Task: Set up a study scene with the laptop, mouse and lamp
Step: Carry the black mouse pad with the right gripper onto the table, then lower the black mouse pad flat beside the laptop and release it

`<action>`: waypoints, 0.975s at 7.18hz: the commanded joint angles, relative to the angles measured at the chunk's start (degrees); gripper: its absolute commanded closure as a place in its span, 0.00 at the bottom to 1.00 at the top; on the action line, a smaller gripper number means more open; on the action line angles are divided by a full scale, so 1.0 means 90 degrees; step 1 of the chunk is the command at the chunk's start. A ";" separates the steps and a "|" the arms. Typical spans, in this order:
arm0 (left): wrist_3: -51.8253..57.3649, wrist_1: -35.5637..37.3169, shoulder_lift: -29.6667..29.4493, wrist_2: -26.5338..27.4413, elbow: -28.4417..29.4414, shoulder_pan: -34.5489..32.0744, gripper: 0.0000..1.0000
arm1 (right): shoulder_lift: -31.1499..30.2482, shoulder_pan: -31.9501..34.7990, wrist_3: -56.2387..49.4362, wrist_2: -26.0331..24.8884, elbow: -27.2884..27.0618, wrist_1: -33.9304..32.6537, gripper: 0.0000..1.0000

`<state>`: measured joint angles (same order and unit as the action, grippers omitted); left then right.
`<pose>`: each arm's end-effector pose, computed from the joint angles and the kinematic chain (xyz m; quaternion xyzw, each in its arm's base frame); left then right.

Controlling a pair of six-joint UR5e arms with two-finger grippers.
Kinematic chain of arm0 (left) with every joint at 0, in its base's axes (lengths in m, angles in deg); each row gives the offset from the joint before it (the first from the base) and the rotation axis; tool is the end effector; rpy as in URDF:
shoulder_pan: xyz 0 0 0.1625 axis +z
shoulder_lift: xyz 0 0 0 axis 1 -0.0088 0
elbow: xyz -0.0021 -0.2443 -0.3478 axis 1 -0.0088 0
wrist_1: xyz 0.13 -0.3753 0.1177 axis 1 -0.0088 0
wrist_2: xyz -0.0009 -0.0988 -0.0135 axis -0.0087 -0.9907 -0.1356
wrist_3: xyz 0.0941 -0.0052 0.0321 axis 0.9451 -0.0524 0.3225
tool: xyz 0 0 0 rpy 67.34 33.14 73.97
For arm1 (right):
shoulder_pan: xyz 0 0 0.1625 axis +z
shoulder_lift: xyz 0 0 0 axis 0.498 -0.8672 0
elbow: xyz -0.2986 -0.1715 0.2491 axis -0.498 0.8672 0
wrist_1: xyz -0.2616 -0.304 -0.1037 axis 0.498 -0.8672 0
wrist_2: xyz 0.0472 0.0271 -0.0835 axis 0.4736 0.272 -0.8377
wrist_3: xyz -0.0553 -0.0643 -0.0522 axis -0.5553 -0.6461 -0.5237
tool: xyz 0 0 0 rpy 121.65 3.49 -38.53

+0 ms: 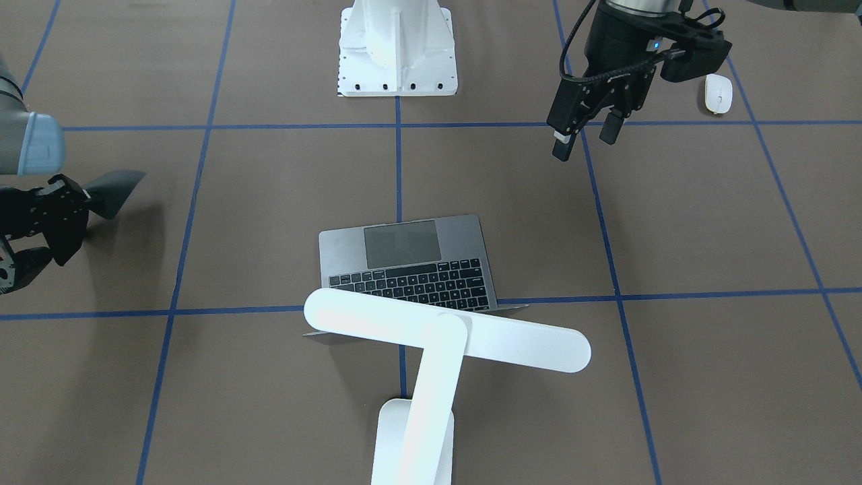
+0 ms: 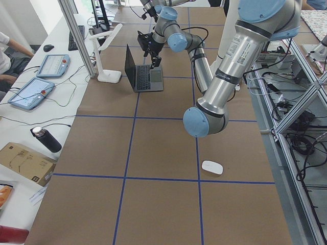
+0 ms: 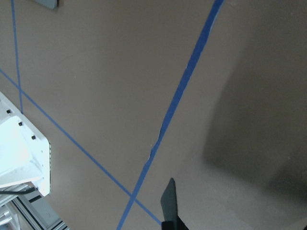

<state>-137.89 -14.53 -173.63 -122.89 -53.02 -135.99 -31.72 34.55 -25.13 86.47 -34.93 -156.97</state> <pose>0.2735 -0.4470 0.1600 0.0711 0.4532 -0.3103 0.8326 -0.2241 -0.5603 0.5109 -0.1469 -0.5755 -0.2985 0.7470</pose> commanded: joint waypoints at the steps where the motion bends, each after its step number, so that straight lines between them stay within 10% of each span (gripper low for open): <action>1: 0.0000 0.0000 0.0007 0.0000 0.0007 0.0000 0.00 | 0.0079 -0.0409 0.1302 0.0464 0.0205 0.1195 1.00; 7: 0.0000 0.0010 0.0036 0.0000 -0.0012 -0.0020 0.00 | 0.1366 -0.0839 0.3337 0.0932 0.1609 0.2634 1.00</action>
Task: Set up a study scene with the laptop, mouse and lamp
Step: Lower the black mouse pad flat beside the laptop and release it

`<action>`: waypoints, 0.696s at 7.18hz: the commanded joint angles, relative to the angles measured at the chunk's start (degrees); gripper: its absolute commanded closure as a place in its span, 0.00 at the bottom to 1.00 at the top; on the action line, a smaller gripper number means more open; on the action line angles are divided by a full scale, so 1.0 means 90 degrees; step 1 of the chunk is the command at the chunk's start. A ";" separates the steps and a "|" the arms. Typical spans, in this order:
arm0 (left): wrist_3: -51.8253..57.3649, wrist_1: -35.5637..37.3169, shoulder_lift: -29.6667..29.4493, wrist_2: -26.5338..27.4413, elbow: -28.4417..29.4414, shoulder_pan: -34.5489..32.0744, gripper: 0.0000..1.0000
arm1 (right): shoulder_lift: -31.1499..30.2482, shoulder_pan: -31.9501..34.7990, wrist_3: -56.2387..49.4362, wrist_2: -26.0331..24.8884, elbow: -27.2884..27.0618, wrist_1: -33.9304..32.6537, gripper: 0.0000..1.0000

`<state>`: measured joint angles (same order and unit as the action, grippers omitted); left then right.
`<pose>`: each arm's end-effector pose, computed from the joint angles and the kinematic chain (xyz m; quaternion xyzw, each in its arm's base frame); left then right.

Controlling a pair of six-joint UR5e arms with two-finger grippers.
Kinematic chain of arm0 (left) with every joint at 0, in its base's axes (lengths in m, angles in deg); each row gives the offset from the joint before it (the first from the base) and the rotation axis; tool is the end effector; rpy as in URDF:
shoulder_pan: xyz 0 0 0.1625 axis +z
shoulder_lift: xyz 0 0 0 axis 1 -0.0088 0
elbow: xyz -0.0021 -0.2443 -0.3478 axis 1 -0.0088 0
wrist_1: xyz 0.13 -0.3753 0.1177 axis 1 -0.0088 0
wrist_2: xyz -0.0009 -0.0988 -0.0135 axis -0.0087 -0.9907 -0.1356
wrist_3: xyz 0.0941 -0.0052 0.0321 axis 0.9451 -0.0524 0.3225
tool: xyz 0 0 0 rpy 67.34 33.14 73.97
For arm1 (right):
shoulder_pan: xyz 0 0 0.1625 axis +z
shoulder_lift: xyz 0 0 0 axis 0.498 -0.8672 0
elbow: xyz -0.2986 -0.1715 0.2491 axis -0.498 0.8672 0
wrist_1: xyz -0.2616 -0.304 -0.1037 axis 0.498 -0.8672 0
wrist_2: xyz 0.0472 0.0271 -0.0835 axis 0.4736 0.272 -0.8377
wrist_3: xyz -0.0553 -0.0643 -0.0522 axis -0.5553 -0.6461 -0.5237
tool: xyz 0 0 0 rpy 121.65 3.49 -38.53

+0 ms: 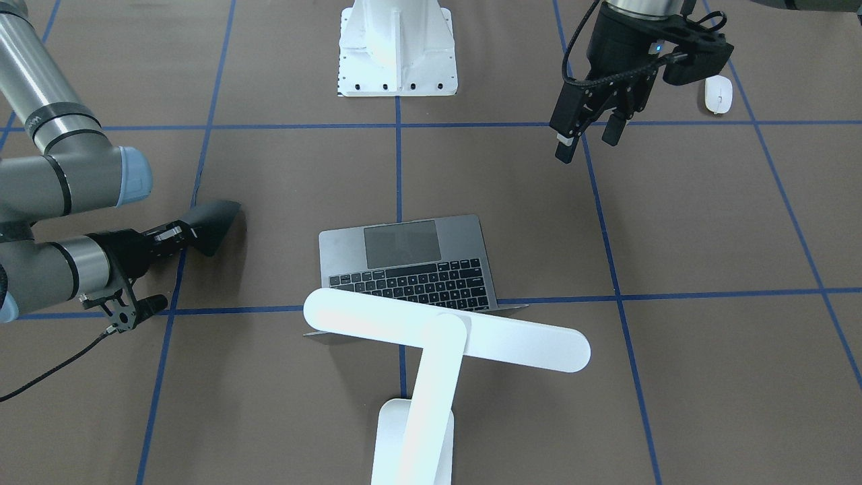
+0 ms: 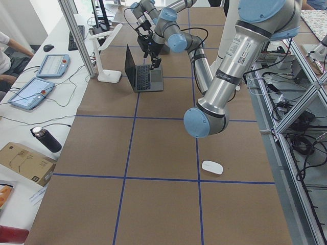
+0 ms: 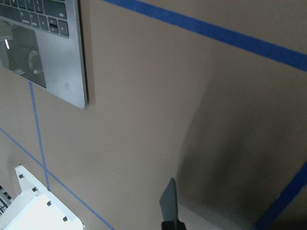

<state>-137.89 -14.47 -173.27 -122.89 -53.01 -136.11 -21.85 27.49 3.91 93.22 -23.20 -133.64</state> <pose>0.2726 -0.4477 0.1634 0.0701 0.4502 -0.3123 0.8336 -0.3455 -0.6069 0.4477 -0.1796 -0.5954 -0.2422 0.7447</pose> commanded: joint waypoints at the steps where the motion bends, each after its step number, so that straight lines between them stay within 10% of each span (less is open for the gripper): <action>1: 0.0000 0.0003 -0.0004 0.0000 -0.0032 -0.0006 0.00 | 0.0523 -0.0084 0.0169 0.0194 0.0617 0.0042 1.00; 5: 0.0010 0.0071 -0.0014 0.0000 -0.0052 -0.0026 0.00 | 0.1071 -0.0172 0.0189 0.0340 0.1711 0.0802 1.00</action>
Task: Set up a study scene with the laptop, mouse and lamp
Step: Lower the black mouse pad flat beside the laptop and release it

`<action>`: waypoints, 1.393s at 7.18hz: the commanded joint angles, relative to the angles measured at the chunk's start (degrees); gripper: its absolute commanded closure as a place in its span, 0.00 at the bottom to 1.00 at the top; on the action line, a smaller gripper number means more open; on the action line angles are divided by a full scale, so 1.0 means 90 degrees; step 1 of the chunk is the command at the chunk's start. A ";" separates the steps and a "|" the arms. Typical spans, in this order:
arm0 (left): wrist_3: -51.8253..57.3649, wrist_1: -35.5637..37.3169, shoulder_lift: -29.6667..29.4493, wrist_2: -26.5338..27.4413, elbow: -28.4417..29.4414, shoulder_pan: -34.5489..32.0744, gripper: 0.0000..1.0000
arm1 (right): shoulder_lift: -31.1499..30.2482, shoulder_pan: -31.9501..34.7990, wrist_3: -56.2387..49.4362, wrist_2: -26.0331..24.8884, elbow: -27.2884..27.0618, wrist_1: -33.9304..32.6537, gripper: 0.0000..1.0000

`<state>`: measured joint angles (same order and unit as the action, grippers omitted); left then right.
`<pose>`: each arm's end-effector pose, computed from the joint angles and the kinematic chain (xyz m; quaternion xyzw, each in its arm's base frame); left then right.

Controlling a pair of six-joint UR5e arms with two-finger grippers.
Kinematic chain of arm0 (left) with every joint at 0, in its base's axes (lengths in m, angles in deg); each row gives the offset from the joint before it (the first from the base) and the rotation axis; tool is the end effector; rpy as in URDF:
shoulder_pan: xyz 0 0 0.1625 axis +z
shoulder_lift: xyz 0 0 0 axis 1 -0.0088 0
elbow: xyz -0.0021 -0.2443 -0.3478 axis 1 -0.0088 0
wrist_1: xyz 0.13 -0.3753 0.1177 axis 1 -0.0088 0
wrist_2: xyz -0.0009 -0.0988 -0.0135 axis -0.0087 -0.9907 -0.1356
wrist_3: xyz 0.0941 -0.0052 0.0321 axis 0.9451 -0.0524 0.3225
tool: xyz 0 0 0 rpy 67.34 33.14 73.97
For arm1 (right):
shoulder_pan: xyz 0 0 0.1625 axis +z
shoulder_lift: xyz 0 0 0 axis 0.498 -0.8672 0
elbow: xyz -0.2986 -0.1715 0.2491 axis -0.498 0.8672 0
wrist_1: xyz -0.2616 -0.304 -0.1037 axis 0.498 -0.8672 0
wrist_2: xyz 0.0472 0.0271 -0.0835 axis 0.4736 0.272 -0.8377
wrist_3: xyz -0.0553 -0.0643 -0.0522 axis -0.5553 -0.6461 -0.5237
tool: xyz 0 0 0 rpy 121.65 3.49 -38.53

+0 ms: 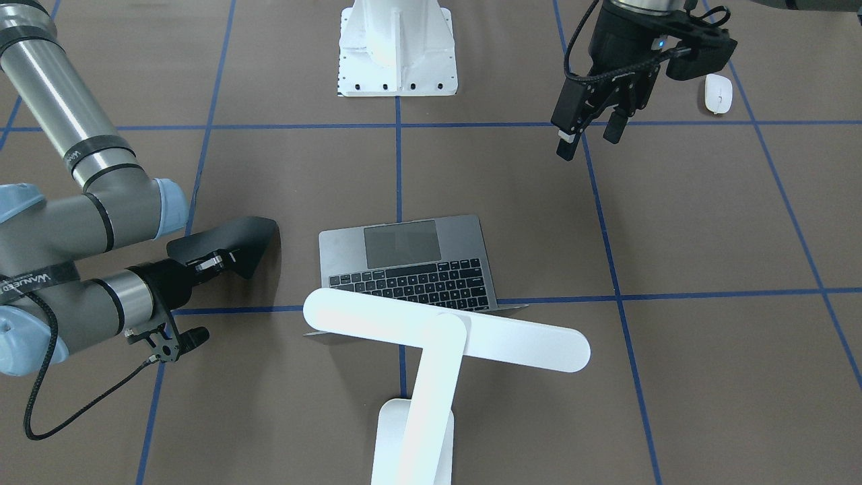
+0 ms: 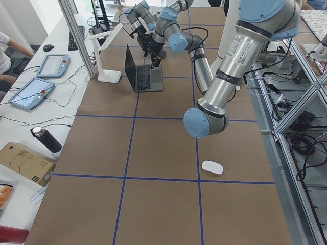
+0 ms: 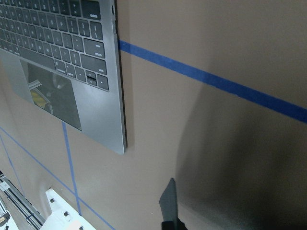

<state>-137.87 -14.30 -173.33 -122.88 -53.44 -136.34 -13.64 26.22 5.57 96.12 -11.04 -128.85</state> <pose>0.2689 -0.4468 0.1610 0.0723 0.4522 -0.3131 0.8320 -0.3916 -0.6459 0.4315 -0.1923 -0.6116 -0.2369 0.7300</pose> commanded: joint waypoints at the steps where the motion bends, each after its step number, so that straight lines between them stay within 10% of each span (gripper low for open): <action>1: -0.0002 0.0197 -0.0055 0.0010 -0.0053 -0.0001 0.00 | 0.0257 -0.0031 0.0082 0.0018 0.0392 0.0272 0.69; 3: 0.0008 0.0218 -0.0056 0.0010 -0.0082 -0.0001 0.00 | 0.0404 -0.0031 0.0132 0.0057 0.0432 0.0272 0.15; 10: -0.0002 0.0218 -0.0056 0.0019 -0.0121 -0.0030 0.00 | 0.0931 0.0222 0.0650 0.0243 0.0685 0.0282 0.07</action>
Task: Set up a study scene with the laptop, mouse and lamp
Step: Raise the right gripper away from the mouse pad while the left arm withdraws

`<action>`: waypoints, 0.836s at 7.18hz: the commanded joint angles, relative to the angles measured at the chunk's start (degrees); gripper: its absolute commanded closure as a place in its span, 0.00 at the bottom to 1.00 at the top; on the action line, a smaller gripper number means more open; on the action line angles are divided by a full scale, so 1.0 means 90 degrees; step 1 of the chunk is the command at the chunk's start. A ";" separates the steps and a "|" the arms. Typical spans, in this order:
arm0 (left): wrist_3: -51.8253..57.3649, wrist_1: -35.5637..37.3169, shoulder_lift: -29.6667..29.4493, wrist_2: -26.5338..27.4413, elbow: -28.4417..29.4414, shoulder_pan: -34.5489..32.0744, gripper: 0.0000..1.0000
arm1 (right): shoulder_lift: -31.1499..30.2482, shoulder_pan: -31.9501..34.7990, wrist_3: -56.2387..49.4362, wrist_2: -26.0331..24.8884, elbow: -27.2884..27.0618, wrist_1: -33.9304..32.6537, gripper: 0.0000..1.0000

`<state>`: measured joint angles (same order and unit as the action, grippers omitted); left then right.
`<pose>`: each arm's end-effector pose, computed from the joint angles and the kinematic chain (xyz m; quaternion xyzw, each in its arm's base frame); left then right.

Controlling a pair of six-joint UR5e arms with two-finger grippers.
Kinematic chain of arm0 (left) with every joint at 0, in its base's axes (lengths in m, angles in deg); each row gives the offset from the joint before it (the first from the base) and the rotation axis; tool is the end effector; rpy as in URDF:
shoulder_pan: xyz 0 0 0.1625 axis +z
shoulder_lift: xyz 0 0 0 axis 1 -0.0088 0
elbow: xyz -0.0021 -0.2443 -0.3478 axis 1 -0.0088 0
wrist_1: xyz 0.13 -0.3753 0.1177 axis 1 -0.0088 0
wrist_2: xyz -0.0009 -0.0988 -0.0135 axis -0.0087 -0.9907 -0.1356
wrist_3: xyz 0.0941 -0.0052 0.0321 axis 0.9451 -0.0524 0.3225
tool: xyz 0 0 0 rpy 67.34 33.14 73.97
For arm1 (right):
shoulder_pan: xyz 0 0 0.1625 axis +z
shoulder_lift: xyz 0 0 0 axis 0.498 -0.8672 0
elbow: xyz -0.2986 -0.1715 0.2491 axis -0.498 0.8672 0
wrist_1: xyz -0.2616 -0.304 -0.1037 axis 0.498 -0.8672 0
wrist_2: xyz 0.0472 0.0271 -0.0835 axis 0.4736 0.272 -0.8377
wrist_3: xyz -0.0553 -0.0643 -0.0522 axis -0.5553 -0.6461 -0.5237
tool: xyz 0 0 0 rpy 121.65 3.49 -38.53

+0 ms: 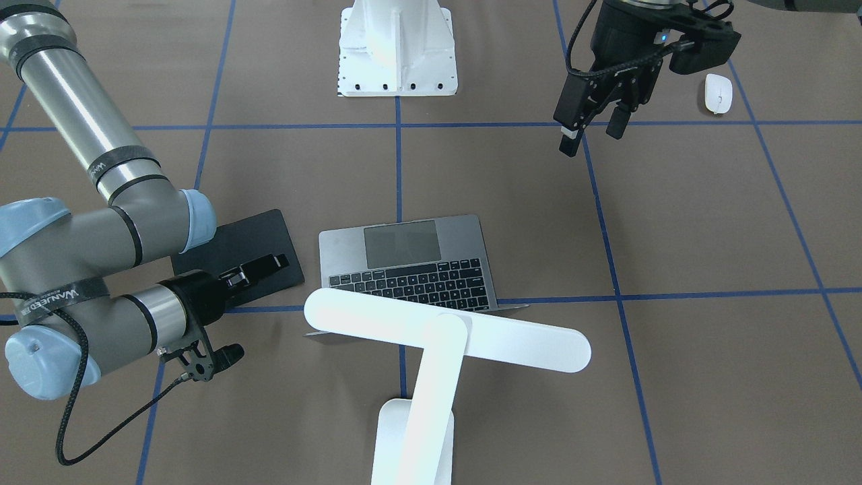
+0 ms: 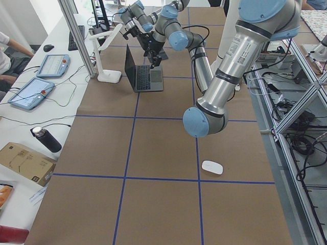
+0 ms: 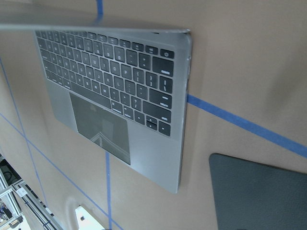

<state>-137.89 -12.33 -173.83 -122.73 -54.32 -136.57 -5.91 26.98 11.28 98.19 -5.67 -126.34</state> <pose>0.2635 -0.4443 0.1566 0.0722 0.4476 -0.3169 0.8331 -0.4052 -0.6840 0.3640 -0.1906 -0.6259 -0.2176 0.7243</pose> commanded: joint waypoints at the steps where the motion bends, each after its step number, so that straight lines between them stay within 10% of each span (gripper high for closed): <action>1: 0.0000 0.0000 0.0000 0.0002 -0.0024 0.0005 0.00 | 0.0073 0.0264 0.0015 0.0013 0.0079 0.0032 0.06; 6: 0.1244 0.0000 0.0388 -0.0017 0.0016 -0.0005 0.00 | -0.2238 0.1055 0.0219 -0.1643 -0.2817 0.0042 0.02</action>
<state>-131.93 -12.35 -172.45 -122.87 -54.19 -136.58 -21.28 35.09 12.53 88.31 -24.97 -125.97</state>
